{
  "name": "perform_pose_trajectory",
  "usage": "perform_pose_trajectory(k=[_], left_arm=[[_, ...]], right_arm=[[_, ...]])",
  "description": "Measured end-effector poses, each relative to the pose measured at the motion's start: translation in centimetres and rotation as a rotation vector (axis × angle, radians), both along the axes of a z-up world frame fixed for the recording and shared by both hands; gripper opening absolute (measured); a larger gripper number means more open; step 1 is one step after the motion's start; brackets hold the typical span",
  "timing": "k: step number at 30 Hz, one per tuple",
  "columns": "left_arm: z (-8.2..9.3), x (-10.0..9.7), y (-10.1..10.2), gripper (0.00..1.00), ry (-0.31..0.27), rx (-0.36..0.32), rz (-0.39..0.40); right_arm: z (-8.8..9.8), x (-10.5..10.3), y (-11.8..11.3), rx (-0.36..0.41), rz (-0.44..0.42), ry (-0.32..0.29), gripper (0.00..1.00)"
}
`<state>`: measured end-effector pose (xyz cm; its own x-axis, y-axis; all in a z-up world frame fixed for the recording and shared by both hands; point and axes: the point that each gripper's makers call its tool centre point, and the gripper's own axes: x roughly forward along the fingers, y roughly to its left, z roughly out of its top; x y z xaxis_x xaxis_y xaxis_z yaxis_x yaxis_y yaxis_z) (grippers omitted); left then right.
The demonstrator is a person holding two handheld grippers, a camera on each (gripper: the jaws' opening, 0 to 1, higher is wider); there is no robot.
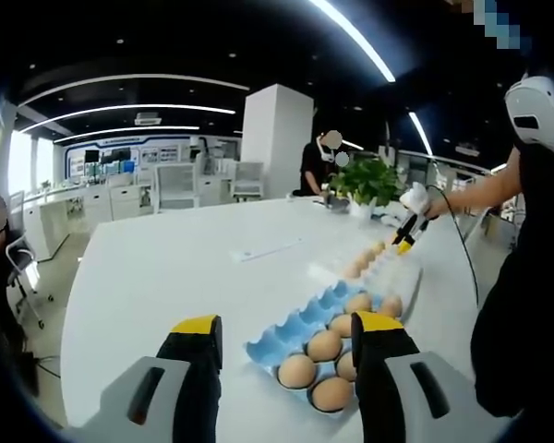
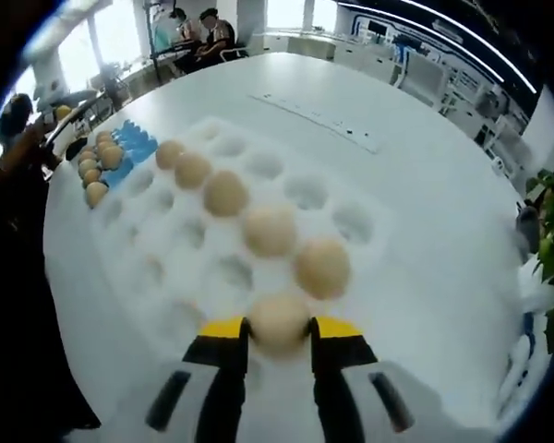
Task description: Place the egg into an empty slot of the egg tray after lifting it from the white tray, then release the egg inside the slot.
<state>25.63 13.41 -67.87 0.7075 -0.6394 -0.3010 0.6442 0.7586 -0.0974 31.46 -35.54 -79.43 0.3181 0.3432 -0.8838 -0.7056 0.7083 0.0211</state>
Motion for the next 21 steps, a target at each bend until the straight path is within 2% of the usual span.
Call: perform_pose_trajectory(k=[3,6,8,10,13,16,18,21], left_arm=[[0.1,0.1,0.1,0.57,0.000,0.007,0.003],[0.4,0.2,0.2,0.57,-0.008,0.006,0.011],[0.4,0.3,0.1,0.57,-0.009,0.004,0.014],[0.4,0.2,0.0,0.57,-0.011,0.007,0.012],[0.3,0.2,0.0,0.57,-0.009,0.005,0.011],[0.2,0.3,0.1,0.57,-0.008,0.003,0.012],[0.2,0.3,0.1,0.57,-0.007,0.003,0.009],[0.3,0.3,0.1,0.57,-0.011,0.002,0.007]], right_arm=[[-0.2,0.0,0.2,-0.017,0.051,0.040,0.28],[-0.3,0.0,0.3,-0.024,0.063,0.050,0.28],[-0.3,0.0,0.2,-0.039,0.012,0.050,0.27],[-0.2,-0.1,0.3,-0.055,0.035,0.016,0.27],[0.3,-0.3,0.4,-0.009,-0.043,-0.016,0.26],[1.0,-0.5,0.6,-0.021,-0.014,-0.063,0.26],[2.0,-0.8,0.8,-0.001,-0.026,-0.071,0.26],[3.2,-0.7,0.6,-0.013,-0.018,-0.104,0.26]])
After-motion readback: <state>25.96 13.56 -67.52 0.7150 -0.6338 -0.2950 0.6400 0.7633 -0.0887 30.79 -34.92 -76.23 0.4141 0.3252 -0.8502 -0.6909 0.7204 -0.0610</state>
